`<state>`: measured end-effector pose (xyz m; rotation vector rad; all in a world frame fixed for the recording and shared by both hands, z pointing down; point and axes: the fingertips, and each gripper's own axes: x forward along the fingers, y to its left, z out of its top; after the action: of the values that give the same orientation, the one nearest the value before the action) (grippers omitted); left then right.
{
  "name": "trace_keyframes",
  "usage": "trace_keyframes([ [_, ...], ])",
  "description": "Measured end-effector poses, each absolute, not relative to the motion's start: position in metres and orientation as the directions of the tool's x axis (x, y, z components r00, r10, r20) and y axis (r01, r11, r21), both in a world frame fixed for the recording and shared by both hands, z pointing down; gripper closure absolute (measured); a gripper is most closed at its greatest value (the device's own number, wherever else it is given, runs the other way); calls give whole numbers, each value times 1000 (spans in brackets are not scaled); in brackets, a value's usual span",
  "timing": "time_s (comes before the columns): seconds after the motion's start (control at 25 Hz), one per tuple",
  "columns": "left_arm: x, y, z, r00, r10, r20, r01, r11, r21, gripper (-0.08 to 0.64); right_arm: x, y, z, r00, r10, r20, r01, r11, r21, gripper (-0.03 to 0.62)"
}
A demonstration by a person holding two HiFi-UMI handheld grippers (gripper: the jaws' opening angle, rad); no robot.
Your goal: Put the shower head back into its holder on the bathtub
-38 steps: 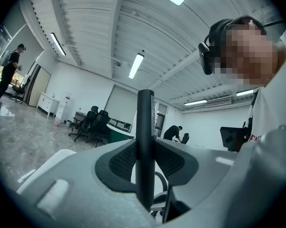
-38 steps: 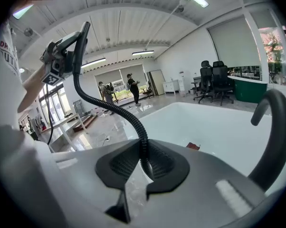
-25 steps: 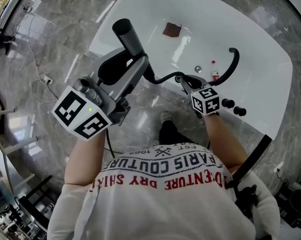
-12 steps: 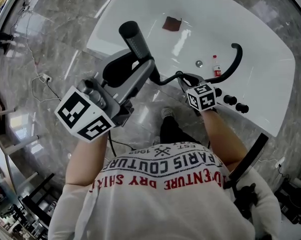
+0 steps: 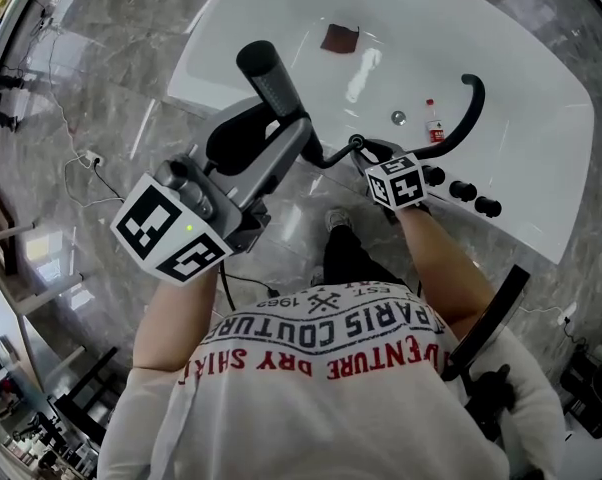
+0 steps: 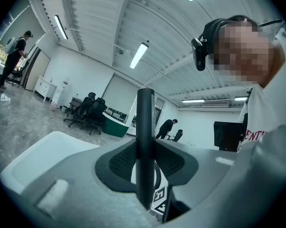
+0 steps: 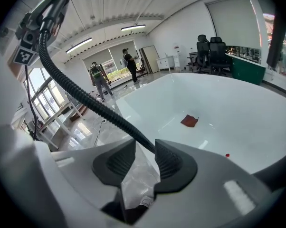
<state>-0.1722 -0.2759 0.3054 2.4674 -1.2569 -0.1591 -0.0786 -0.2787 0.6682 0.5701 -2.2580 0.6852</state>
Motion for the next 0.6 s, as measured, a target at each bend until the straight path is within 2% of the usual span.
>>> trace_keyframes([
  [0.4, -161, -289, 332, 583, -806, 104, -779, -517, 356, 440, -61, -260, 658, -667, -226, 710, -554, 788, -270, 479],
  [0.6, -145, -299, 351, 598, -789, 142, -777, -527, 343, 440, -46, -242, 650, -682, -224, 696, -553, 781, -290, 502],
])
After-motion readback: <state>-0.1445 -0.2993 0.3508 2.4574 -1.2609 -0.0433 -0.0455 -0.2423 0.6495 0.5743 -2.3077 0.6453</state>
